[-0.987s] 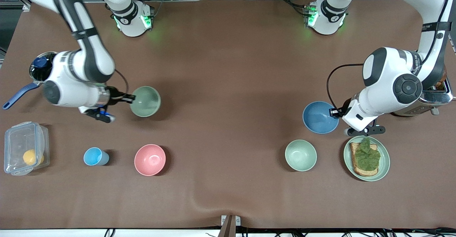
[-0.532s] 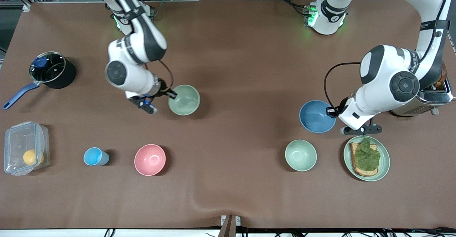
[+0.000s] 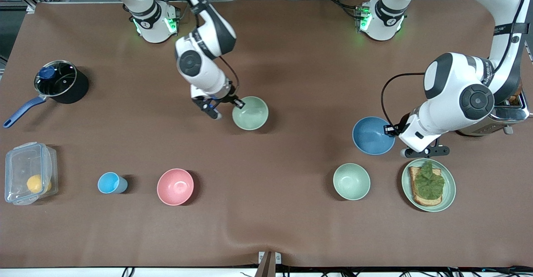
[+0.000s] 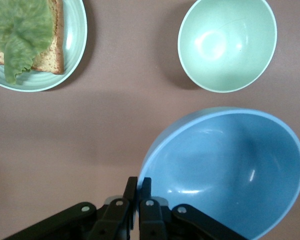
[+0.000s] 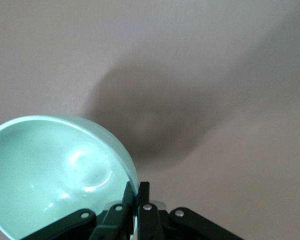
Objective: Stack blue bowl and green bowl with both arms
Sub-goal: 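Slide the green bowl with the right gripper toward the table middle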
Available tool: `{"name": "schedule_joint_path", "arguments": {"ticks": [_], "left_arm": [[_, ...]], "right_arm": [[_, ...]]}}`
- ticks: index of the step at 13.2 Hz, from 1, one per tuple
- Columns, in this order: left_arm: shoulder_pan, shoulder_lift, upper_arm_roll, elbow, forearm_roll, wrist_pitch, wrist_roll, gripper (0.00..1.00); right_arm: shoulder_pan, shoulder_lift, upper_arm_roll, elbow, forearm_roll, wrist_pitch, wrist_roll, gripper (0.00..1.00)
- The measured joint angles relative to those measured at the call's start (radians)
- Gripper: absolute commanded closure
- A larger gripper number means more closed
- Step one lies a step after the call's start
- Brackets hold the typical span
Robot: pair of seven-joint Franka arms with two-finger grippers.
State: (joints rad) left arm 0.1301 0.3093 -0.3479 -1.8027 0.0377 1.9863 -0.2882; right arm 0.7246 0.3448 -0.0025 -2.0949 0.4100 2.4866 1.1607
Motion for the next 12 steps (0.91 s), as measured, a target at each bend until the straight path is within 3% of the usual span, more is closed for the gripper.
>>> {"name": "schedule_joint_path", "arguments": {"ticks": [12], "left_arm": [[-0.002,0.000,-0.002,-0.002,0.000,-0.001,0.000,1.00]], "right_arm": [[0.191,0.151,-0.011,0.140,-0.006,0.056,0.245,1.00]]}}
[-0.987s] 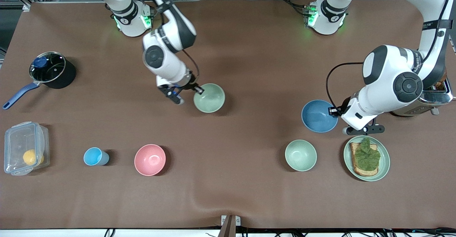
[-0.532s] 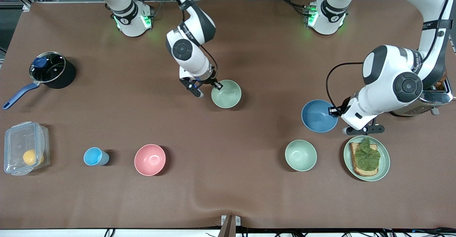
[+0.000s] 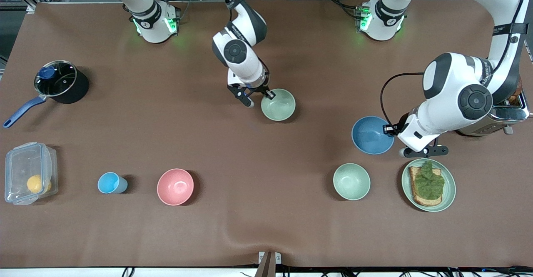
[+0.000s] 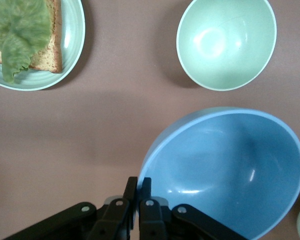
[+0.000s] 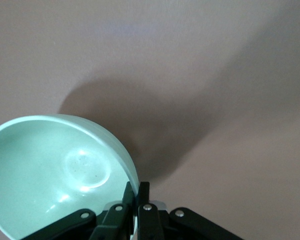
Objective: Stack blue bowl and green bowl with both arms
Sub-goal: 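Slide the green bowl with the right gripper toward the table middle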
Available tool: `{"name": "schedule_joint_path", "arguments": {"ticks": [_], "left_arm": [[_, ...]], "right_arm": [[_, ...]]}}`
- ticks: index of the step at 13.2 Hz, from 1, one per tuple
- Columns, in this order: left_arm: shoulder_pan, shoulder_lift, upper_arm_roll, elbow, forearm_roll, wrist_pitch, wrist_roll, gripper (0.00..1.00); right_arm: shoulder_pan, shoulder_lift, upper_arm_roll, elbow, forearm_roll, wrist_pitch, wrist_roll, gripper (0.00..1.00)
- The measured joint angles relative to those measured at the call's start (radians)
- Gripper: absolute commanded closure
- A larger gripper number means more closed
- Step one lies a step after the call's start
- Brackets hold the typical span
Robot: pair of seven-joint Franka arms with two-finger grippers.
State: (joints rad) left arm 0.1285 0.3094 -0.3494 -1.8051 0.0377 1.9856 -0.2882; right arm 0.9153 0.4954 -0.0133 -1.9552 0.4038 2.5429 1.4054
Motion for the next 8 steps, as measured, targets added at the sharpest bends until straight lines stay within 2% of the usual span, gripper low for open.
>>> {"name": "schedule_joint_path", "arguments": {"ticks": [2,3,4,8], "left_arm": [[0.000,0.000,-0.001,0.001,0.000,0.000,0.000,1.00],[0.000,-0.001,-0.003,0.003,0.000,0.000,0.000,1.00],[-0.001,-0.004,-0.008,0.005,0.000,0.000,0.000,1.00],[-0.004,-0.021,-0.025,0.007,0.000,-0.012,0.000,1.00]], "right_arm": [[0.003,0.014,-0.002,0.010,-0.007,0.000,0.003,1.00],[0.003,0.020,-0.004,0.010,-0.020,0.001,0.003,0.74],[0.003,0.026,-0.006,0.011,-0.036,0.003,0.004,0.01],[0.003,0.031,-0.013,0.022,-0.052,-0.002,0.005,0.00]]}}
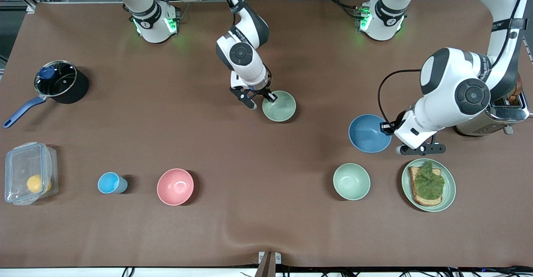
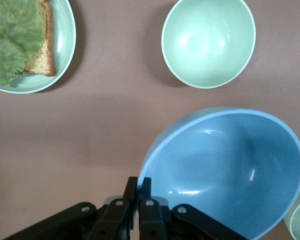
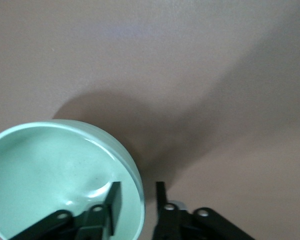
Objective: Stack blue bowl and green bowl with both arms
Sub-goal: 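Slide the green bowl with the right gripper toward the table middle, then lift the blue bowl with the left gripper toward the green bowl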
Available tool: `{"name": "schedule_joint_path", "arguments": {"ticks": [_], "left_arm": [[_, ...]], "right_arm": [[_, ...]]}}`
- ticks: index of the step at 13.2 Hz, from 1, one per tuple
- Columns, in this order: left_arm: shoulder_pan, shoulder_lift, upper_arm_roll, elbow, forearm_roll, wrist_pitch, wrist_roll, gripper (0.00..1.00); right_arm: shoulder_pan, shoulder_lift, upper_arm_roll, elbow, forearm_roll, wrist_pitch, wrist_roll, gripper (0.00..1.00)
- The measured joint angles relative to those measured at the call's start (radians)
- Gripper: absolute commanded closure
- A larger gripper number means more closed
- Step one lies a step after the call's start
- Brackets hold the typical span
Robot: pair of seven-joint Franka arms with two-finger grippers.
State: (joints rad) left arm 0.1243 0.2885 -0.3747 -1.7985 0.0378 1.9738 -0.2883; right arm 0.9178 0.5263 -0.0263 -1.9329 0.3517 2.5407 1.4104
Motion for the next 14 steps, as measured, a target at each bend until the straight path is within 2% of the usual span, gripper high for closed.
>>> {"name": "schedule_joint_path", "arguments": {"ticks": [4,8,12,14], "left_arm": [[-0.001,-0.001,-0.039,0.028,0.000,-0.039,-0.059,1.00],[-0.010,0.001,-0.101,0.038,0.000,-0.057,-0.150,1.00],[-0.031,0.015,-0.152,0.029,0.000,-0.061,-0.269,1.00],[-0.067,0.021,-0.159,0.017,0.000,-0.054,-0.337,1.00]], "right_arm": [[-0.019,-0.038,-0.026,0.032,0.000,-0.100,0.008,0.00],[-0.089,-0.081,-0.030,0.034,0.005,-0.185,0.019,0.00],[-0.157,-0.069,-0.031,0.023,0.137,-0.192,0.039,0.00],[-0.179,-0.047,-0.031,0.017,0.151,-0.190,0.051,0.00]]}}
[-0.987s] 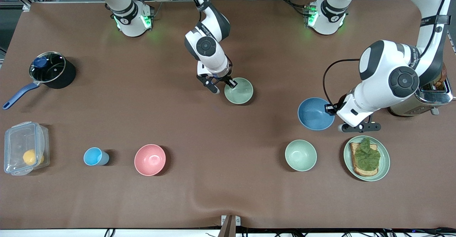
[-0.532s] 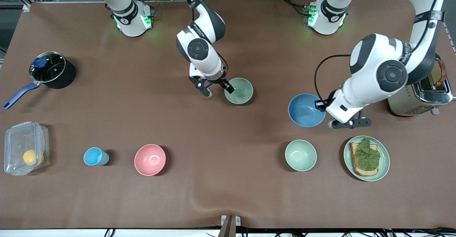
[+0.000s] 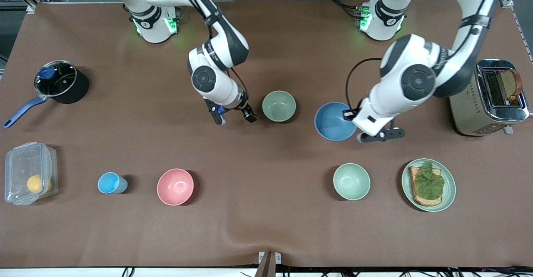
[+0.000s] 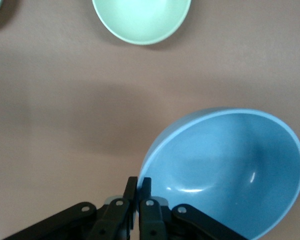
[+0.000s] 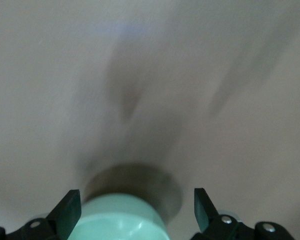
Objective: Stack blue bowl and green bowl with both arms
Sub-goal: 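Lift the blue bowl with the left gripper toward the green bowl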
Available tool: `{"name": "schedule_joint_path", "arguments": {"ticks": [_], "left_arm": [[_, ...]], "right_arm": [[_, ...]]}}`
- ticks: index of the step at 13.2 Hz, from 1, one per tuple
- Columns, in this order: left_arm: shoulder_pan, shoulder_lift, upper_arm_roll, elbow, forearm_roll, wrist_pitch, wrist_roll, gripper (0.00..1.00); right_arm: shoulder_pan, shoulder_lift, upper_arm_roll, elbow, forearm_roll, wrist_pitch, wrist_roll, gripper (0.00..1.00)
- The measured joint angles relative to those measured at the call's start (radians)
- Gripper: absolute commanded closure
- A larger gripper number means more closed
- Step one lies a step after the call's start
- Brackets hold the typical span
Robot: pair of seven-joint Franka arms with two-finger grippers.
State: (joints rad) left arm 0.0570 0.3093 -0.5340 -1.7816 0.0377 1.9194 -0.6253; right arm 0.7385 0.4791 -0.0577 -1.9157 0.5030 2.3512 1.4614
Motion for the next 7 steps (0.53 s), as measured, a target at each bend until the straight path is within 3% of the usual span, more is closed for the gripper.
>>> {"name": "schedule_joint_path", "arguments": {"ticks": [7], "left_arm": [[-0.015,0.001,-0.094,-0.104,0.000,0.094,-0.182,1.00]], "right_arm": [[-0.003,0.066,0.012,-0.005,0.191,0.117,0.001,0.00]]}}
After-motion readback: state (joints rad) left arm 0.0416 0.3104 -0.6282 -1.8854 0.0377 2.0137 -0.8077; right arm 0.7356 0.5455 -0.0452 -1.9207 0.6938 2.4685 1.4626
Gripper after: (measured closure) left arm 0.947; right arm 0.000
